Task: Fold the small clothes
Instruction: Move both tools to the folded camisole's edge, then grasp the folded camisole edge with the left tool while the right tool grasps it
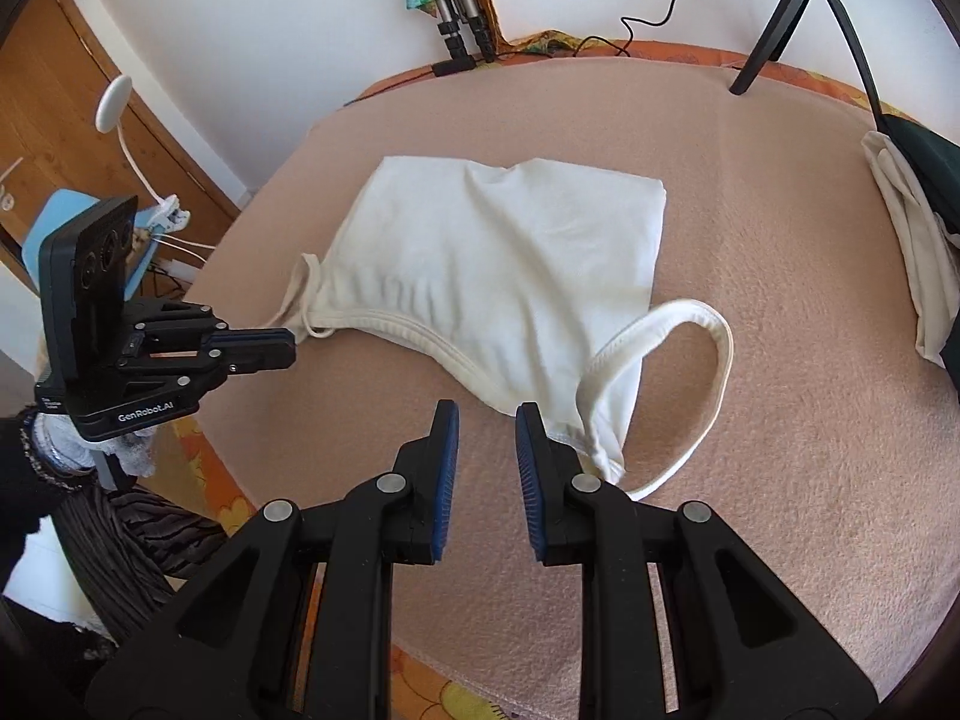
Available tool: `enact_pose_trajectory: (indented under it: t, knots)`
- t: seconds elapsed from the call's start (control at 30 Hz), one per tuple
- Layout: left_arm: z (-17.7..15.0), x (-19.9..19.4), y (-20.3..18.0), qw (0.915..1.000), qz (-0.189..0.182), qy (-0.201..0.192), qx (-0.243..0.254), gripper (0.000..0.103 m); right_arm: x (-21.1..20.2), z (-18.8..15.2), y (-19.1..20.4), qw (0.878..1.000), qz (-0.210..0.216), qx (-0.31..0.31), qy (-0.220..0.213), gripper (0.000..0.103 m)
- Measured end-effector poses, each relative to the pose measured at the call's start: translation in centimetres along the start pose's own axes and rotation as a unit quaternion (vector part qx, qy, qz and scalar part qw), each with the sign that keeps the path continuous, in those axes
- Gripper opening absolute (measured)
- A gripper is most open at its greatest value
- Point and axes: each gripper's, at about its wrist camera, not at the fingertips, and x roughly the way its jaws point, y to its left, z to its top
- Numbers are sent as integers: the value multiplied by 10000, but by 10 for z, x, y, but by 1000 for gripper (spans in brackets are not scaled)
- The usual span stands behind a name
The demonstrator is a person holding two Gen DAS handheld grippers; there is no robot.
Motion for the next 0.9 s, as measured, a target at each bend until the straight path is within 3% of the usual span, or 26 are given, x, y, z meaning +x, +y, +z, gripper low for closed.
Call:
enact_pose_trajectory:
  t: [0.07, 0.1, 0.13, 0.17, 0.3, 0.4, 0.53, 0.8, 0.9]
  knots:
    - [19, -5, 8, 9996, 3, -227, -140, 20, -12, 11, -4, 9992, 284, 105, -260, 44]
    - [27, -5, 14, 9992, 66, -333, -226, 36, -18, 17, -8, 9984, 336, 165, -420, 48]
    - [34, -6, 22, 9980, 169, -487, -363, 44, -22, 25, -12, 9976, 348, 236, -559, 48]
    - [42, -6, 32, 9964, 212, -609, -554, 45, -23, 32, -20, 9968, 313, 340, -654, 48]
    - [58, 13, 79, 9883, 17, -553, -1419, 45, -11, 56, -57, 9925, 149, 874, -836, 48]
    - [61, 29, 101, 9822, -42, -538, -1796, 45, 10, 68, -84, 9883, 207, 1257, -833, 48]
    - [62, 45, 115, 9772, -217, -532, -2046, 45, 39, 78, -109, 9834, 332, 1611, -760, 48]
    - [64, 71, 121, 9749, -341, -457, -2154, 41, 75, 91, -128, 9762, 697, 1932, -689, 47]
    - [66, 76, 121, 9749, -350, -461, -2150, 20, 80, 92, -126, 9779, 676, 1859, -672, 39]
